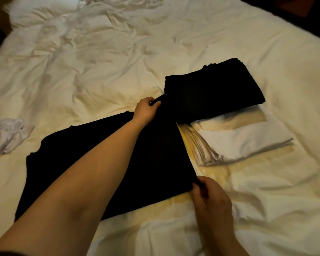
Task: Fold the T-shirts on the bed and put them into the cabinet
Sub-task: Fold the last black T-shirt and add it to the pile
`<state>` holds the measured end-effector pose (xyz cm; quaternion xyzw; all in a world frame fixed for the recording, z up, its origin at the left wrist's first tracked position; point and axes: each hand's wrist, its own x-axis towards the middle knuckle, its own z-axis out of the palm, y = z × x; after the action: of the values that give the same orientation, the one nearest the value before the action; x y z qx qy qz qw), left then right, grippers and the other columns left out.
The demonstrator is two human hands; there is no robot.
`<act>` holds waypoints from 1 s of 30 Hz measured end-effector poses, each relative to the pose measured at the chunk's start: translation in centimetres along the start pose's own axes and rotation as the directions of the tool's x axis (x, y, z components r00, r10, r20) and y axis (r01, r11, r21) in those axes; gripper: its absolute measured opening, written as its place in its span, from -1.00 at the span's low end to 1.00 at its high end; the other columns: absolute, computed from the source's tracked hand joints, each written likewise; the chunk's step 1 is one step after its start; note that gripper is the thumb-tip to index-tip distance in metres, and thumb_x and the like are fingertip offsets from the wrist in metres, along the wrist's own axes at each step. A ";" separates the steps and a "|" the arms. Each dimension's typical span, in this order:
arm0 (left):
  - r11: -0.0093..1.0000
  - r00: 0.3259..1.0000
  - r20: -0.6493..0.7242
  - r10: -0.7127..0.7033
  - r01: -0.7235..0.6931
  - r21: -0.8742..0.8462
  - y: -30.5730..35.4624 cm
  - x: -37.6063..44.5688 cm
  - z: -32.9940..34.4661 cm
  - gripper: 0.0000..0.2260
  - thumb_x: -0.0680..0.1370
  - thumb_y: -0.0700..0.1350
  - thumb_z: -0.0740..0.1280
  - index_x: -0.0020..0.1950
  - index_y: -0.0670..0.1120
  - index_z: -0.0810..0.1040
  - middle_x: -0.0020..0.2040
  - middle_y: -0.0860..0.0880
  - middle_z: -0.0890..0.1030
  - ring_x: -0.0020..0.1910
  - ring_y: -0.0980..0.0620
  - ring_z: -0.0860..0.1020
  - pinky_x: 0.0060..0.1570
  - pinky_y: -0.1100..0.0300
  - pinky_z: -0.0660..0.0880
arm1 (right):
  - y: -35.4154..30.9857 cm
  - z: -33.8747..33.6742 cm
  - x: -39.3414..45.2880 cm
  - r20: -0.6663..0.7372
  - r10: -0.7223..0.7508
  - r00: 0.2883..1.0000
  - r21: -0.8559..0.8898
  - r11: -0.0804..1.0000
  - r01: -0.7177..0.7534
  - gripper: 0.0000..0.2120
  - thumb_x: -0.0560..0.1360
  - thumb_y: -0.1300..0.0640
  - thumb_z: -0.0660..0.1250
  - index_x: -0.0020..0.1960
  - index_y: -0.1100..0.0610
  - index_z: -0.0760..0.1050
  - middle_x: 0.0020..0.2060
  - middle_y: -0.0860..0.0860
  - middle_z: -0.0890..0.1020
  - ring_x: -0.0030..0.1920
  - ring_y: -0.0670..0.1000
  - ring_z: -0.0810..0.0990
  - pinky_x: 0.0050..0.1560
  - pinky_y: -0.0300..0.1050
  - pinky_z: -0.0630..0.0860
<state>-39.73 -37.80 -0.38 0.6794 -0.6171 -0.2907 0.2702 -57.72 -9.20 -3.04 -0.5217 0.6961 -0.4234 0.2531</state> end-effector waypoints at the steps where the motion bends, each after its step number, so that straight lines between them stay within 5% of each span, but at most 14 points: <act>1: 1.000 1.000 0.001 0.007 -0.007 0.004 0.2 0.0 0.0 -0.82 0.64 0.00 0.30 -0.03 -0.09 0.56 -0.19 0.01 0.57 -0.16 0.00 0.56 -0.26 0.18 0.40 | 0.0 -0.1 -0.1 0.006 0.058 0.998 0.034 0.998 -0.059 -0.84 0.50 0.23 0.42 0.05 0.05 0.63 -0.19 -0.09 0.63 -0.19 -0.01 0.59 -0.14 -0.06 0.53; 7: 1.000 0.999 -0.032 0.005 -0.006 -0.006 0.2 0.2 0.4 -0.77 0.63 -0.01 0.31 0.04 -0.17 0.62 -0.06 -0.10 0.65 -0.06 -0.06 0.60 -0.06 0.07 0.50 | 0.4 -0.3 0.1 -0.040 0.071 0.997 0.158 0.985 -0.063 -0.78 0.52 0.29 0.41 0.01 -0.02 0.63 -0.09 -0.11 0.61 -0.12 -0.12 0.59 -0.10 -0.28 0.48; 10: 1.000 0.999 -0.035 -0.001 0.001 0.000 0.1 0.2 0.4 -0.76 0.63 -0.01 0.31 0.05 -0.17 0.61 -0.04 -0.11 0.65 -0.06 -0.07 0.60 -0.07 0.08 0.48 | 0.2 -0.7 0.5 0.075 0.291 0.954 0.477 0.829 -0.291 -0.79 0.51 0.30 0.42 -0.03 0.00 0.66 -0.27 0.02 0.69 -0.34 -0.04 0.63 -0.30 -0.12 0.57; 15: 1.000 0.998 -0.060 -0.022 0.022 0.004 0.2 0.6 0.4 -0.78 0.64 0.00 0.30 0.03 -0.14 0.60 -0.09 -0.06 0.61 -0.06 -0.08 0.60 -0.14 0.12 0.45 | -0.4 -1.8 1.2 0.346 0.313 0.885 0.625 0.627 -0.466 -0.86 0.54 0.32 0.35 -0.10 0.12 0.63 -0.49 0.21 0.49 -0.55 0.05 0.34 -0.55 -0.20 0.32; 18: 0.998 0.997 -0.071 -0.015 0.019 0.059 0.1 0.5 0.8 -0.76 0.64 0.01 0.28 0.11 -0.14 0.60 -0.03 -0.06 0.61 -0.03 -0.05 0.57 -0.10 0.15 0.42 | 0.1 -1.6 1.6 0.381 0.297 0.876 0.537 0.700 -0.471 -0.82 0.57 0.17 0.35 -0.21 0.10 0.55 -0.51 0.14 0.42 -0.52 0.04 0.32 -0.50 -0.18 0.29; 21: 0.994 0.997 -0.077 -0.008 0.016 0.111 0.1 0.4 1.1 -0.74 0.65 0.02 0.27 0.14 -0.15 0.59 0.02 -0.09 0.63 0.00 -0.07 0.57 -0.08 0.12 0.44 | 0.2 -1.2 1.5 0.271 0.220 0.937 0.494 0.804 -0.331 -0.84 0.54 0.06 0.40 -0.18 0.07 0.55 -0.45 0.05 0.51 -0.43 0.01 0.43 -0.36 -0.06 0.39; 25: 1.000 0.994 -0.107 0.009 -0.009 0.005 0.6 0.3 1.3 -0.80 0.65 -0.01 0.27 -0.04 -0.12 0.53 -0.18 -0.01 0.56 -0.13 -0.04 0.55 -0.25 0.16 0.40 | 0.4 -1.3 1.4 0.089 0.221 0.971 0.441 0.865 -0.238 -0.95 0.51 0.04 0.44 -0.08 -0.01 0.60 -0.35 0.02 0.62 -0.36 0.05 0.55 -0.28 0.04 0.53; 30: 0.995 0.997 -0.071 0.033 -0.026 0.101 -0.1 0.1 1.6 -0.79 0.64 0.02 0.29 0.07 -0.11 0.56 -0.02 -0.06 0.61 0.05 -0.11 0.58 0.00 0.07 0.47 | 1.2 -1.0 1.7 0.046 0.191 0.981 0.257 0.946 -0.196 -0.92 0.50 0.11 0.46 -0.11 -0.04 0.58 -0.28 -0.06 0.63 -0.29 -0.07 0.57 -0.23 -0.19 0.52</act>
<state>-40.84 -37.90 -1.60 0.6932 -0.6305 -0.2305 0.2625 -59.67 -10.33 -3.35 -0.4174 0.6795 -0.4791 0.3668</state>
